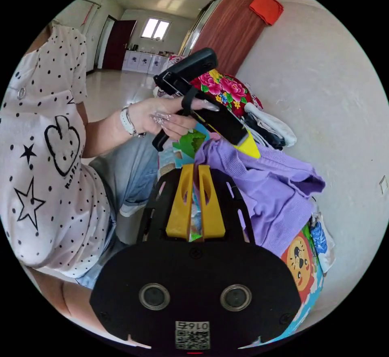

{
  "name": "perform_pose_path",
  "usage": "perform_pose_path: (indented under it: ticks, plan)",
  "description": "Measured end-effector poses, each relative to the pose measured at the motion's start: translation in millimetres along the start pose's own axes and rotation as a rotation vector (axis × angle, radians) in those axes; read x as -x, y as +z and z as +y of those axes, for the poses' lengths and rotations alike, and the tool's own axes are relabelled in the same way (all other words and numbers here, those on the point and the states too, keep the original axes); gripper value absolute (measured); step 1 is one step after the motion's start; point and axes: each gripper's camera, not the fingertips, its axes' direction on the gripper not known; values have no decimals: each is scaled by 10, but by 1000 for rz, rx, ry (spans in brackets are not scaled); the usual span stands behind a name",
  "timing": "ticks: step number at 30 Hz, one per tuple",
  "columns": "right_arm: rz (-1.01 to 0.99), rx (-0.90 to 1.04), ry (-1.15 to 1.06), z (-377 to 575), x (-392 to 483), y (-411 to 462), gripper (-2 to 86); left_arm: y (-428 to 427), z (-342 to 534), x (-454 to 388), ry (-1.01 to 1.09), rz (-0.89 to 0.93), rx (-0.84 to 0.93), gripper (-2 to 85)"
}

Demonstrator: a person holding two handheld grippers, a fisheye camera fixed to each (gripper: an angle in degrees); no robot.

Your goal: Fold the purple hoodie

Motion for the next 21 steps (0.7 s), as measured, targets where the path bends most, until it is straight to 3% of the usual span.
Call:
perform_pose_path:
  ticks: [6, 8, 10, 13, 15, 17, 21]
  plan:
    - [-148, -117, 193, 245, -202, -212, 54, -440, 98, -1, -20, -48, -178, 35]
    - [-93, -203, 269, 402, -274, -463, 61, -575, 37, 4, -1, 1, -210, 28]
    - [99, -263, 422, 616, -354, -767, 67, -618, -29, -33, 22, -1, -217, 23]
    - [349, -169, 597, 829, -471, -933, 94, -651, -151, -125, 77, 23, -229, 18]
    - [401, -47, 647, 895, -583, -870, 115, -652, -248, -155, 103, 81, -239, 15]
    - [353, 17, 643, 936, -701, -729, 114, -639, -438, -176, 132, 99, -249, 10]
    - [247, 9, 594, 839, -1020, -649, 31, -876, -916, -85, 124, -28, -319, 0]
